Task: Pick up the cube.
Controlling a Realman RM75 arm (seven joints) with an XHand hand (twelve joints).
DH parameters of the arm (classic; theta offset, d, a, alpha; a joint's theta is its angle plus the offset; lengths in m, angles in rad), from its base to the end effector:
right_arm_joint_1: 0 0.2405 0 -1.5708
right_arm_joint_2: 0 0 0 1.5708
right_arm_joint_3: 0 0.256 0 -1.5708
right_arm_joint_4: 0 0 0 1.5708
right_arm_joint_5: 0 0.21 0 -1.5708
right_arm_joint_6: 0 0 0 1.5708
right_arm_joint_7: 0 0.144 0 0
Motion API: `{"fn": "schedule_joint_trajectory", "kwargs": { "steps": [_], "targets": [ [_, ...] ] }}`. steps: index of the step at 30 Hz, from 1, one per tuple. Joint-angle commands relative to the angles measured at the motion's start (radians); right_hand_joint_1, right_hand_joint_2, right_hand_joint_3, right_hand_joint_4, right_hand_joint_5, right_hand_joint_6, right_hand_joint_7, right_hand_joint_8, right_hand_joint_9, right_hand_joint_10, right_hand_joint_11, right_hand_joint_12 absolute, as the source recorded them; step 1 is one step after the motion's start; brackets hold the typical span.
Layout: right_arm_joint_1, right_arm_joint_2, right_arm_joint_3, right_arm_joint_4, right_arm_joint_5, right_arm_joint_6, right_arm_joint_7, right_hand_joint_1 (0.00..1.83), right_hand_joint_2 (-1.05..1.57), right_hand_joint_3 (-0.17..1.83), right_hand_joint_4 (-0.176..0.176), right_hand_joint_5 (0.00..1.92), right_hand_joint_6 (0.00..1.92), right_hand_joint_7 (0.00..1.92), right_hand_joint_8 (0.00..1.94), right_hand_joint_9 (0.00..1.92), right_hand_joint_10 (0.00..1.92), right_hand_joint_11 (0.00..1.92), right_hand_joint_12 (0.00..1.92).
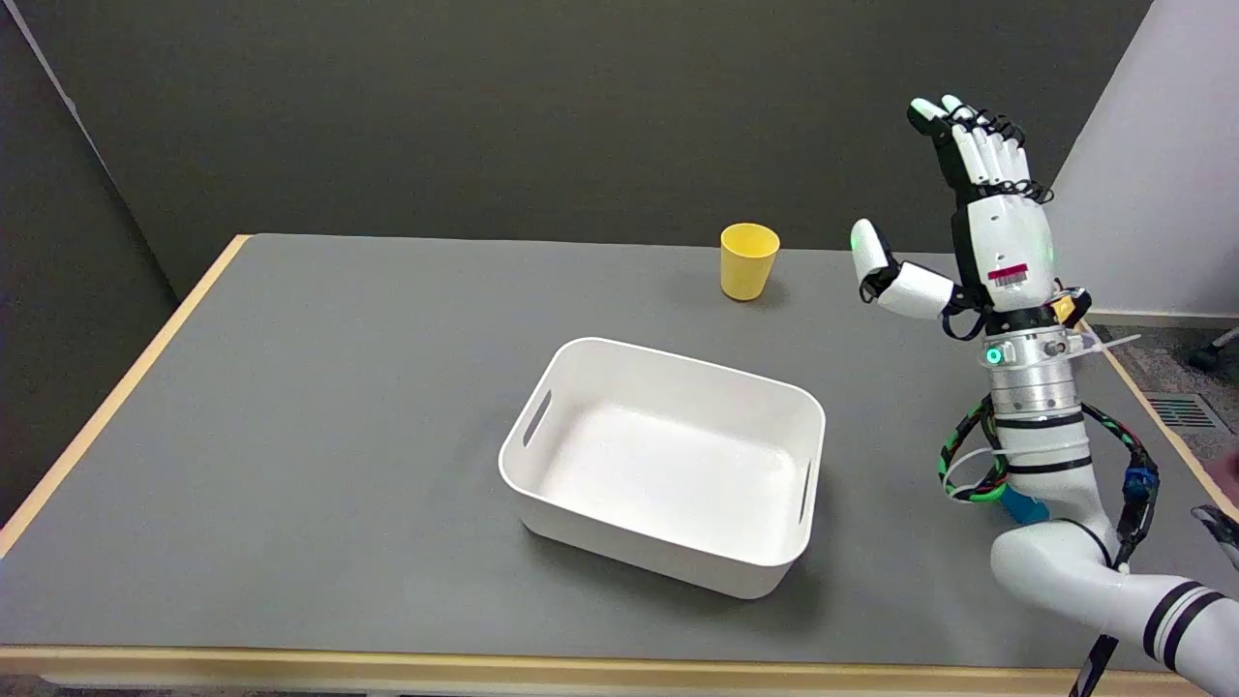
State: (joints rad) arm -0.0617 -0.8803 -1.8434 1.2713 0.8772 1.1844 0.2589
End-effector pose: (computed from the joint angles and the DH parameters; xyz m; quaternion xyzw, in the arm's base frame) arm -0.1972 -0.2834 0.4198 0.6475 0.1289 0.3728 0.6521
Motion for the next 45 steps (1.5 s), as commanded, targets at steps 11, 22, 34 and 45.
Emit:
{"fn": "schedule_joint_trajectory", "kwargs": {
  "steps": [11,22,34,45],
  "targets": [
    [-0.047,0.068,0.054,0.089,-0.023,-0.064,0.015,0.44,0.64,0.99,0.068,0.13,0.43,0.1,0.27,0.03,0.43,0.0,0.79],
    [-0.55,0.11,0.45,0.324,0.053,-0.062,-0.084,0.44,0.63,0.99,0.058,0.14,0.44,0.11,0.28,0.02,0.42,0.0,0.76],
    [-0.894,0.019,0.622,0.348,0.081,-0.057,-0.117,0.47,0.67,0.88,0.056,0.19,0.37,0.16,0.23,0.01,0.5,0.0,0.77],
    [-0.91,0.008,0.32,0.188,0.095,0.197,-0.121,0.45,0.64,0.87,0.054,0.19,0.37,0.16,0.23,0.01,0.5,0.0,0.78]
  ]
}}
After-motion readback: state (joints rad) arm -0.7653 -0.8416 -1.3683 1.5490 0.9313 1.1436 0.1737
